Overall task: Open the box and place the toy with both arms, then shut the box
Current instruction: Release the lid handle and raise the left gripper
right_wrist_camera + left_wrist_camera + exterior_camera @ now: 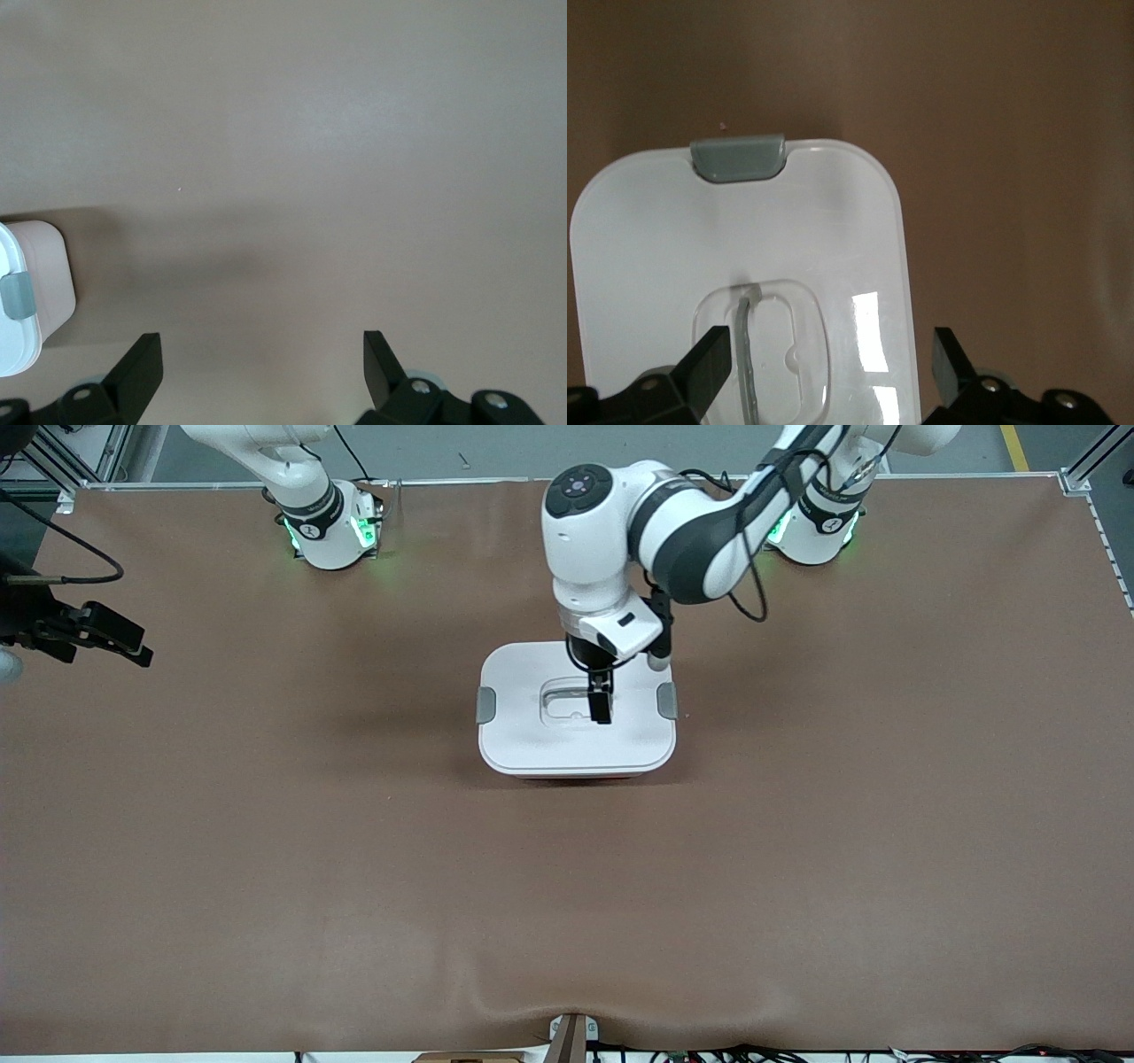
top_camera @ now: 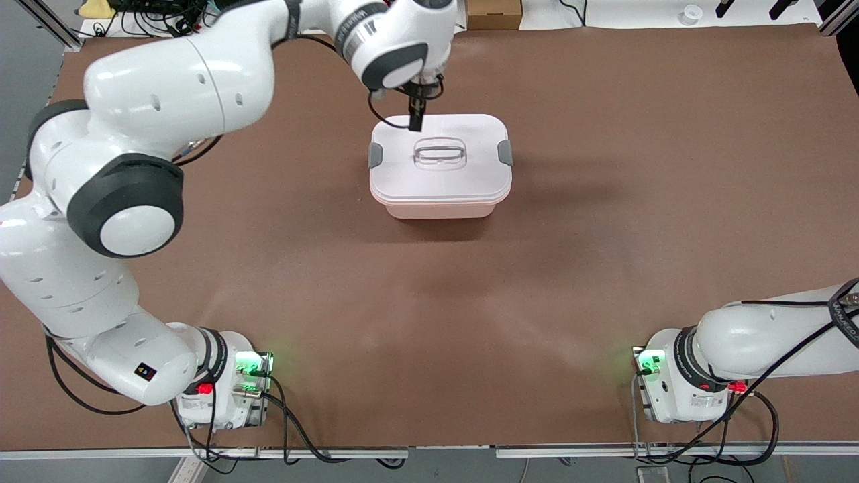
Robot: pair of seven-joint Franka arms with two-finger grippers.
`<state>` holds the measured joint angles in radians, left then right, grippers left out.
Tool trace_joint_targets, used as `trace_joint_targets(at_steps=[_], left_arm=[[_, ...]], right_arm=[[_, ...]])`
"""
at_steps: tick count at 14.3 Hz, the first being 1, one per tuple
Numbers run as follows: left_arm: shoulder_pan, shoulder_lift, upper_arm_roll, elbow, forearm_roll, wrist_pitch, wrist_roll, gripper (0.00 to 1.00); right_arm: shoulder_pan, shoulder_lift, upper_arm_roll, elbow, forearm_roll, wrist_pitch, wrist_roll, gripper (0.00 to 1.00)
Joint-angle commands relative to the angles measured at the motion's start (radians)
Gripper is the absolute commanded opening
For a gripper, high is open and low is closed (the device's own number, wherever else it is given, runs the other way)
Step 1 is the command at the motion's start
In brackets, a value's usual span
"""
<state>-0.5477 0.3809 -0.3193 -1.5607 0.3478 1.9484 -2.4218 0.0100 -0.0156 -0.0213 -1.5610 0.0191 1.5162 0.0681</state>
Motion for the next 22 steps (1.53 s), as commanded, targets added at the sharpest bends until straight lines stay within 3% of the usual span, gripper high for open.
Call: trace_joint_targets(at_steps=[1,5,11,19,22], left_arm=[[0.037,-0.030,-0.001,0.048,-0.039,-0.104,0.160,1.00],[0.139,-0.049,-0.006,0.114,-0.125,-0.163,0.366,1.00],[0.262,-0.111,-0.006,0.114,-0.184,-0.193,0.648,1.00],[0.431,-0.200,-0.004,0.114,-0.230,-0.244,1.221,1.00],[0.469,-0.224,-0.003,0.129,-0.251,-0.275,1.343,1.00]], right_arm=[[-0.010,-0.020,0.004,-0.010,0.010,-0.007,-0.008,1.00],[-0.013,-0.020,0.003,-0.010,0.013,-0.005,-0.008,1.00],[-0.013,-0.018,0.003,-0.011,0.015,-0.005,-0.008,1.00],[-0.016,-0.018,0.001,-0.010,0.016,-0.005,-0.008,1.00],[-0.016,-0.018,0.001,-0.010,0.016,-0.005,-0.008,1.00]])
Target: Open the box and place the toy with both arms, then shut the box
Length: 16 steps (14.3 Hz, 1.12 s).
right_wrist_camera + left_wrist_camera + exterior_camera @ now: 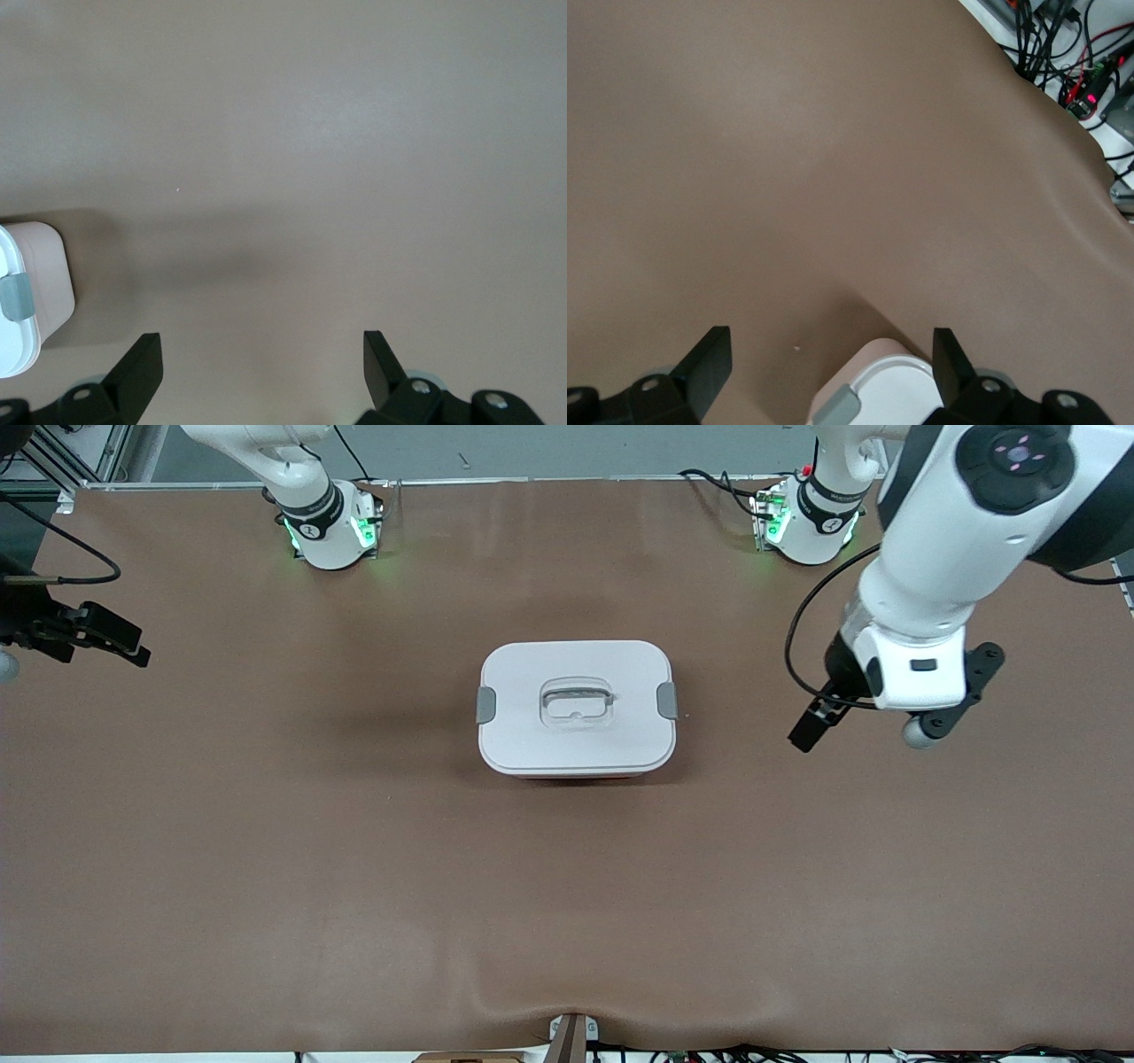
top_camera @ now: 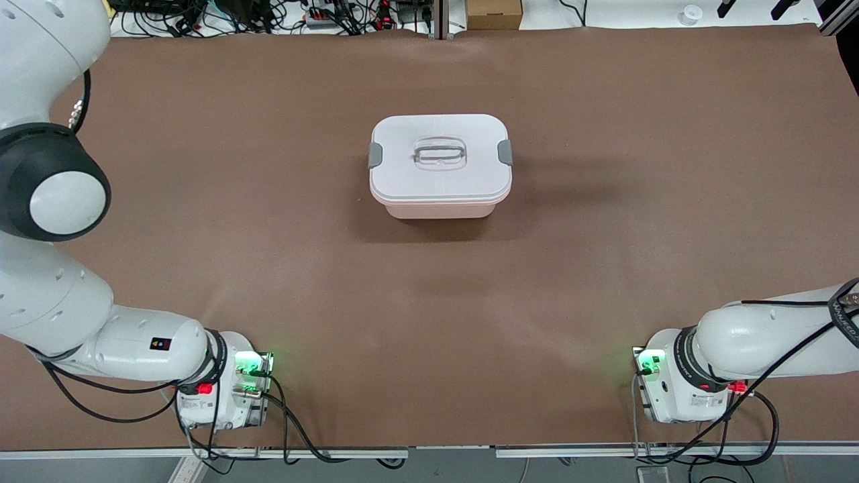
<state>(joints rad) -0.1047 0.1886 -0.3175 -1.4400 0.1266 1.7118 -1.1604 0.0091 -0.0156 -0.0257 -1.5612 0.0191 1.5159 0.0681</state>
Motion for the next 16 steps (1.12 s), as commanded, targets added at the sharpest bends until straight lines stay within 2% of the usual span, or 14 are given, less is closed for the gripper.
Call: trace_joint_targets(at_steps=[1,5,11,14,16], left_arm=[[0.051,-0.035,-0.005,0.019,-0.042,-0.043,0.140,1.00],[0.141,-0.054,-0.006,0.023,-0.119,-0.064,0.287,1.00],[0.148,-0.060,-0.006,0.023,-0.120,-0.089,0.323,1.00],[0.157,-0.089,0.005,0.020,-0.137,-0.093,0.439,1.00],[0.151,-0.100,0.073,0.020,-0.146,-0.096,0.484,1.00]], right_arm=[[-0.015,-0.018,0.004,-0.010,0.016,-0.005,-0.008,1.00],[-0.015,-0.018,0.004,-0.010,0.016,-0.005,-0.008,1.00],[-0.015,-0.018,0.006,-0.010,0.016,-0.005,-0.008,1.00],[-0.015,-0.018,0.004,-0.011,0.016,-0.006,-0.008,1.00],[-0.015,-0.018,0.004,-0.011,0.016,-0.006,-0.008,1.00]])
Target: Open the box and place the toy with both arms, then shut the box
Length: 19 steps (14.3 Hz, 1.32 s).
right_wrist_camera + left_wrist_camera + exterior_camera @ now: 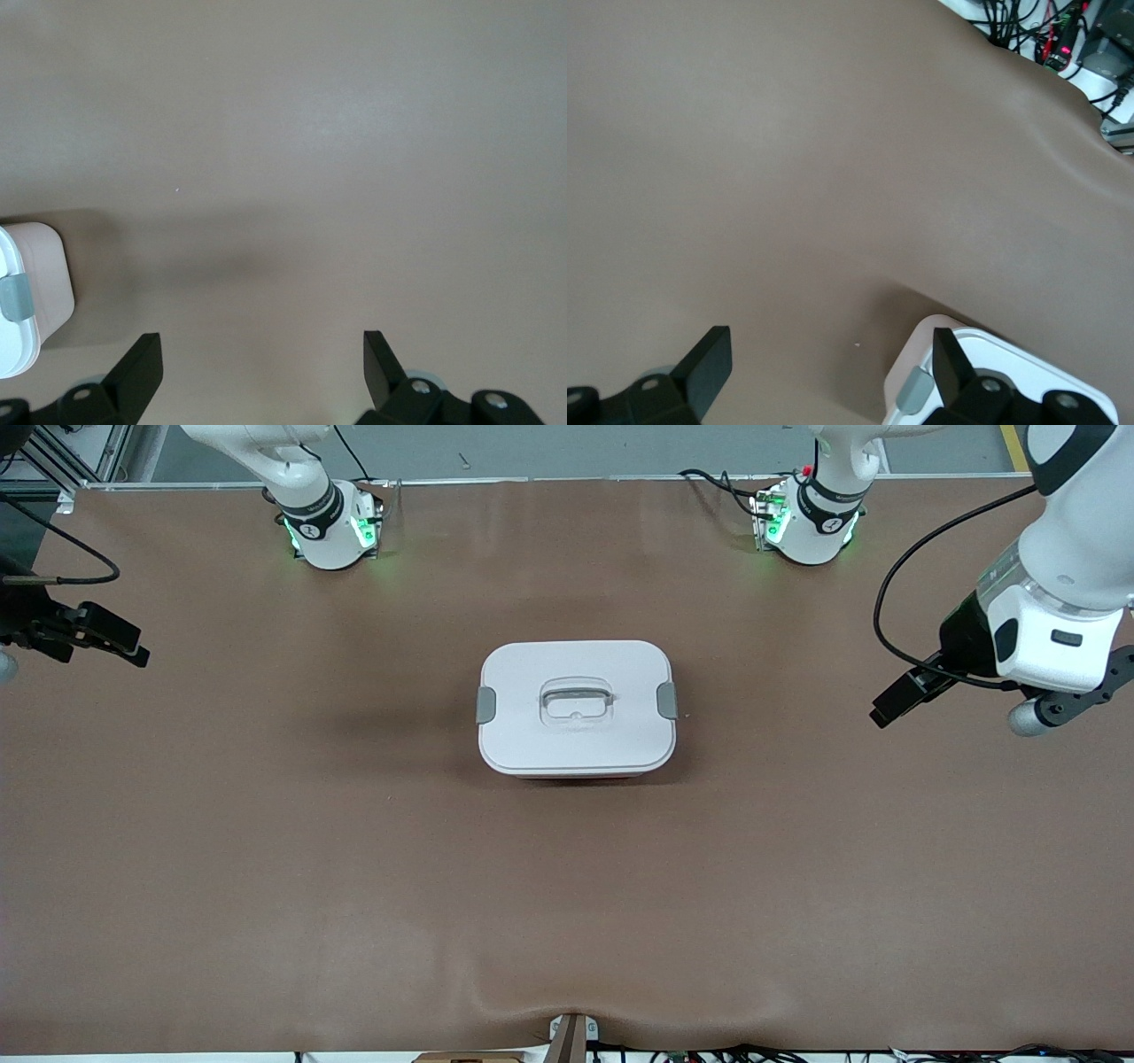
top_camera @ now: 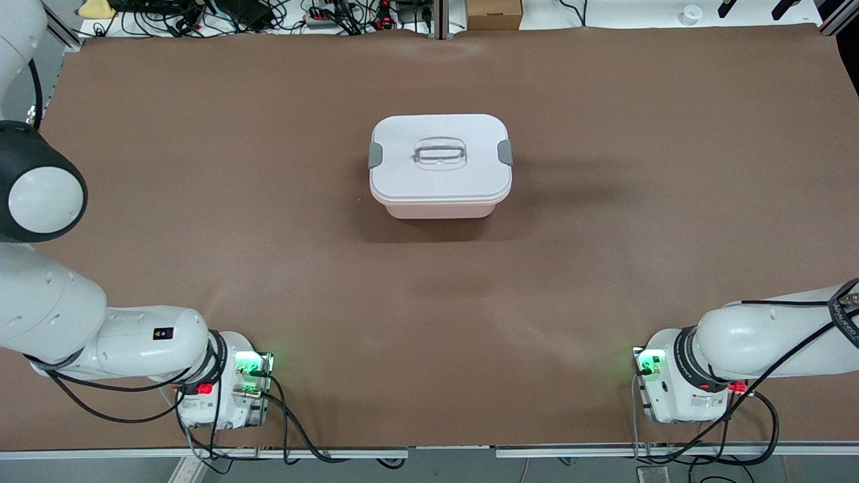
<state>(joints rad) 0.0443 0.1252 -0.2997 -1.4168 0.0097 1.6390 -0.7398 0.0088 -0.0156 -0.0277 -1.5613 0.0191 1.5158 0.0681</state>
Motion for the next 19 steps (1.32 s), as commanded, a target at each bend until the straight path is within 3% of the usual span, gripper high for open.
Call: trace_joint_targets(at_steps=[1,6,8,11,15,19], left_arm=[[-0.018,-0.041,0.092,-0.004,-0.030,-0.040,0.100,1.00],[-0.063,-0.100,0.218,-0.019,-0.030,-0.132,0.308,1.00],[-0.067,-0.143,0.238,-0.053,-0.030,-0.162,0.338,1.00],[-0.069,-0.266,0.295,-0.174,-0.030,-0.180,0.422,1.00],[-0.099,-0.271,0.430,-0.185,-0.030,-0.180,0.735,1.00],[-0.118,-0.240,0.436,-0.160,-0.010,-0.179,0.746,1.00]], right_arm=[[-0.015,-0.018,0.006,-0.011,0.016,-0.006,-0.007,1.00],[-0.015,-0.018,0.006,-0.011,0.016,-0.006,-0.008,1.00],[-0.015,-0.018,0.006,-0.011,0.016,-0.006,-0.008,1.00],[-0.013,-0.018,0.006,-0.011,0.016,-0.006,-0.008,1.00],[-0.012,-0.018,0.006,-0.009,0.016,-0.006,-0.008,1.00],[-0.010,-0.018,0.006,-0.009,0.016,-0.005,-0.007,1.00]])
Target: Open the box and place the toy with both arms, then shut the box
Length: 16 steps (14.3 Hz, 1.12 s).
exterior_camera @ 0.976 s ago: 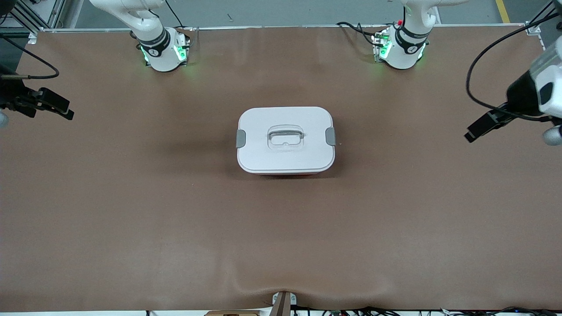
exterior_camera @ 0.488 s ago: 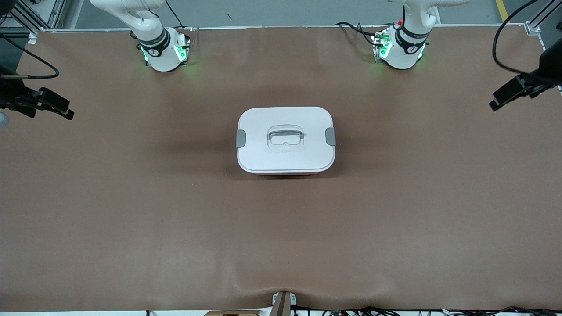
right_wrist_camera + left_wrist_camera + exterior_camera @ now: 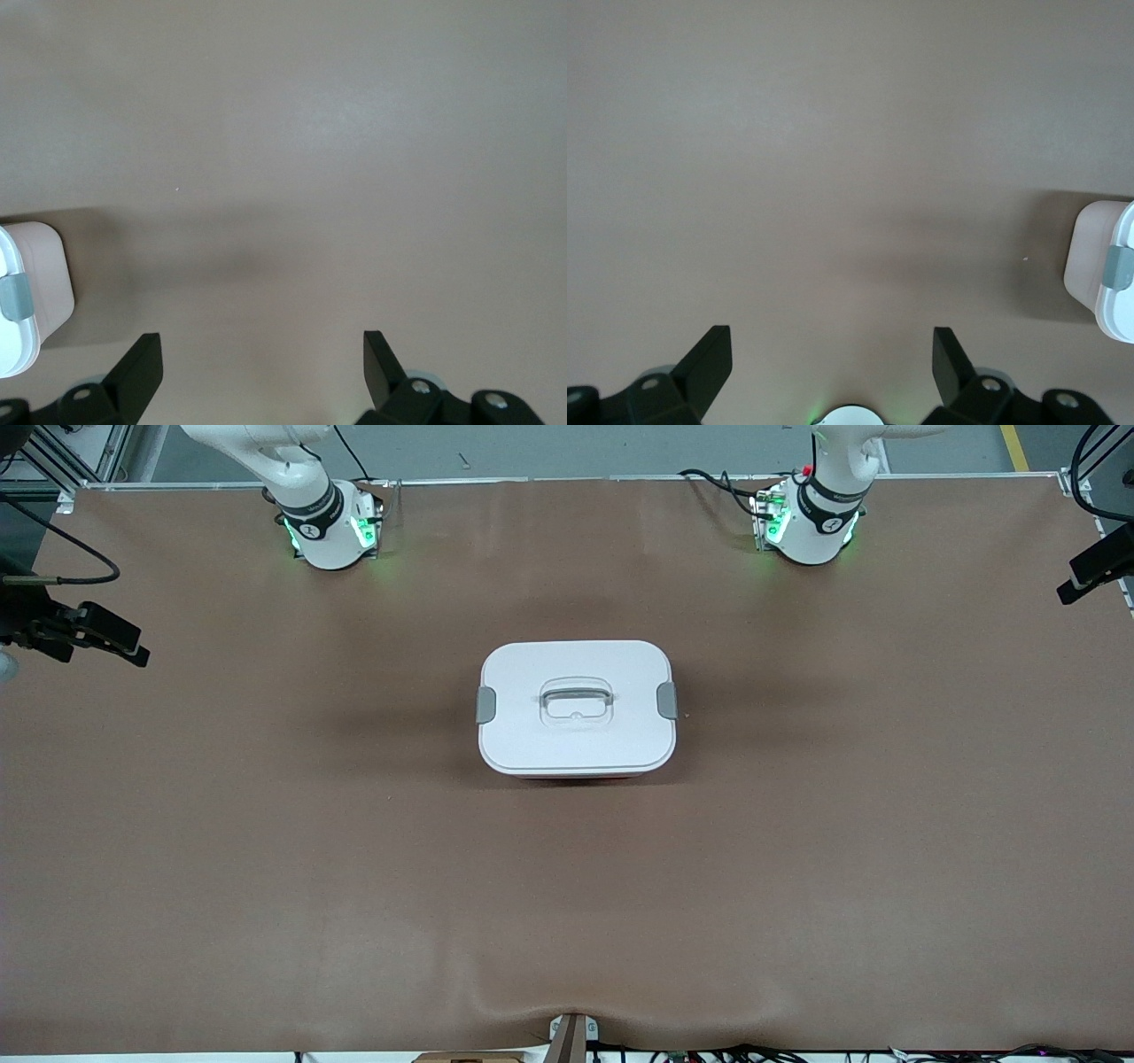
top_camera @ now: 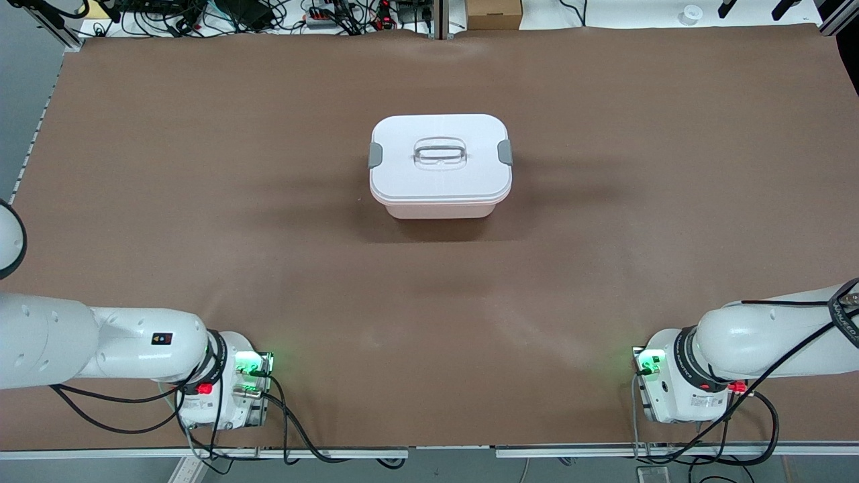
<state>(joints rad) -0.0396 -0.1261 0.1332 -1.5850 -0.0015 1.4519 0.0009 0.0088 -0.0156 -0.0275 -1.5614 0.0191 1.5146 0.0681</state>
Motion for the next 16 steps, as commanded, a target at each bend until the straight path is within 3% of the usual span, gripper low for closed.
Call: trace_joint_targets(at_steps=[1,5,9,16], left_arm=[[-0.039,0.016,0.002,0.017,0.003,0.010,0.005,1.00],[-0.039,0.023,-0.007,0.037,0.003,0.010,0.008,1.00],[-0.031,0.017,-0.102,0.034,-0.014,0.007,-0.085,1.00],[-0.028,0.020,-0.110,0.034,-0.002,0.007,-0.125,1.00]], right_arm=[[-0.010,-0.018,0.008,-0.009,0.016,-0.004,-0.008,1.00],[-0.012,-0.018,0.006,-0.009,0.016,-0.004,-0.008,1.00],[-0.015,-0.017,0.006,-0.009,0.016,-0.004,-0.008,1.00],[-0.012,-0.018,0.006,-0.011,0.018,-0.005,-0.007,1.00]])
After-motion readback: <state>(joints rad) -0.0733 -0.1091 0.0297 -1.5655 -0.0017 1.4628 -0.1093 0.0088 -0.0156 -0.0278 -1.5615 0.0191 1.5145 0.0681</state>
